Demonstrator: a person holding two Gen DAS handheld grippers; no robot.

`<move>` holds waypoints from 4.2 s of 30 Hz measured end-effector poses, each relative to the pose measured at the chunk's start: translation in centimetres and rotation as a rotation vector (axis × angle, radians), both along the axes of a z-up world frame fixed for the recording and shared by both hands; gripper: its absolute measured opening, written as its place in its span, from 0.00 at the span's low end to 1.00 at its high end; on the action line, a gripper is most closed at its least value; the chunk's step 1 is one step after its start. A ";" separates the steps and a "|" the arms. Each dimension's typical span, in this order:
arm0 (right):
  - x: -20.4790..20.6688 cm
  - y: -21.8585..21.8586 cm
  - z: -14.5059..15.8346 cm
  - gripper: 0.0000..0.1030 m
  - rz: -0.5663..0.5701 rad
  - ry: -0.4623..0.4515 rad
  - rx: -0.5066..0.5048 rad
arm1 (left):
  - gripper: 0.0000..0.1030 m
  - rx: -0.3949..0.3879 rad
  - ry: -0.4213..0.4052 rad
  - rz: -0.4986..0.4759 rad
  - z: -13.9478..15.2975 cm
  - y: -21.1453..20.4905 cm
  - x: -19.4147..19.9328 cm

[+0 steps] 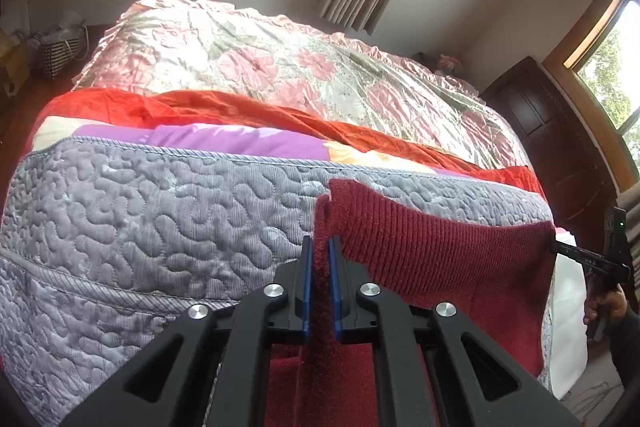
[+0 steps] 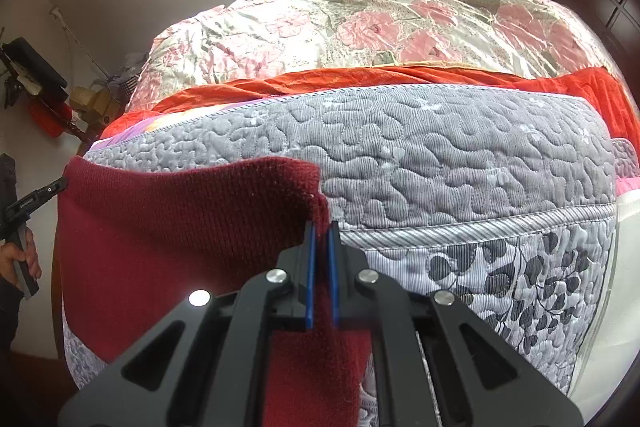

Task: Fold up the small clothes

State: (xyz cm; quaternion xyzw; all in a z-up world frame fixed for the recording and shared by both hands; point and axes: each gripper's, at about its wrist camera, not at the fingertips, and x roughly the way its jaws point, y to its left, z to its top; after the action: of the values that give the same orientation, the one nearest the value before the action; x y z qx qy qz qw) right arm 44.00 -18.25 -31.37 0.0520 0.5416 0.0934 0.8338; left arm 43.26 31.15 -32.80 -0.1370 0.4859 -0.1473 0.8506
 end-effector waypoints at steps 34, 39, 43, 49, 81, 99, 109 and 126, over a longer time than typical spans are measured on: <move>-19.8 -2.2 -8.8 0.23 -0.073 0.268 0.117 | 0.33 0.023 0.256 -0.065 -8.3 -4.0 -20.6; -20.1 -1.1 -6.7 0.26 -0.056 0.242 0.086 | 0.34 0.043 0.277 -0.066 -7.5 -4.0 -20.6; -22.1 2.8 -1.5 0.54 0.019 0.134 -0.042 | 0.86 0.062 0.264 -0.047 -2.7 -3.7 -20.7; -27.4 19.5 0.9 0.89 0.385 -0.104 -0.403 | 0.96 -0.038 0.352 -0.027 -0.9 1.1 -18.4; -25.6 45.4 -10.7 0.58 0.834 -0.481 -0.791 | 0.79 -0.416 0.412 -0.127 -12.9 1.6 -5.6; -21.8 41.0 -3.6 0.17 0.626 -0.399 -0.487 | 0.16 -0.183 0.349 -0.122 -4.9 -1.8 -6.3; -24.7 38.2 0.9 0.16 0.541 -0.434 -0.426 | 0.15 -0.100 0.280 -0.174 1.5 -6.6 -6.3; -24.6 31.4 6.5 0.14 0.382 -0.440 -0.303 | 0.14 0.014 0.251 -0.190 7.7 -13.8 -7.3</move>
State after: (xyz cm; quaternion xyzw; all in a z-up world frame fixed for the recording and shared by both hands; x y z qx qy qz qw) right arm 19.43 13.20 -24.91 -0.1966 0.3559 0.1757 0.8966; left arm 35.98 17.38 -25.07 -0.1019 0.6003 -0.2052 0.7663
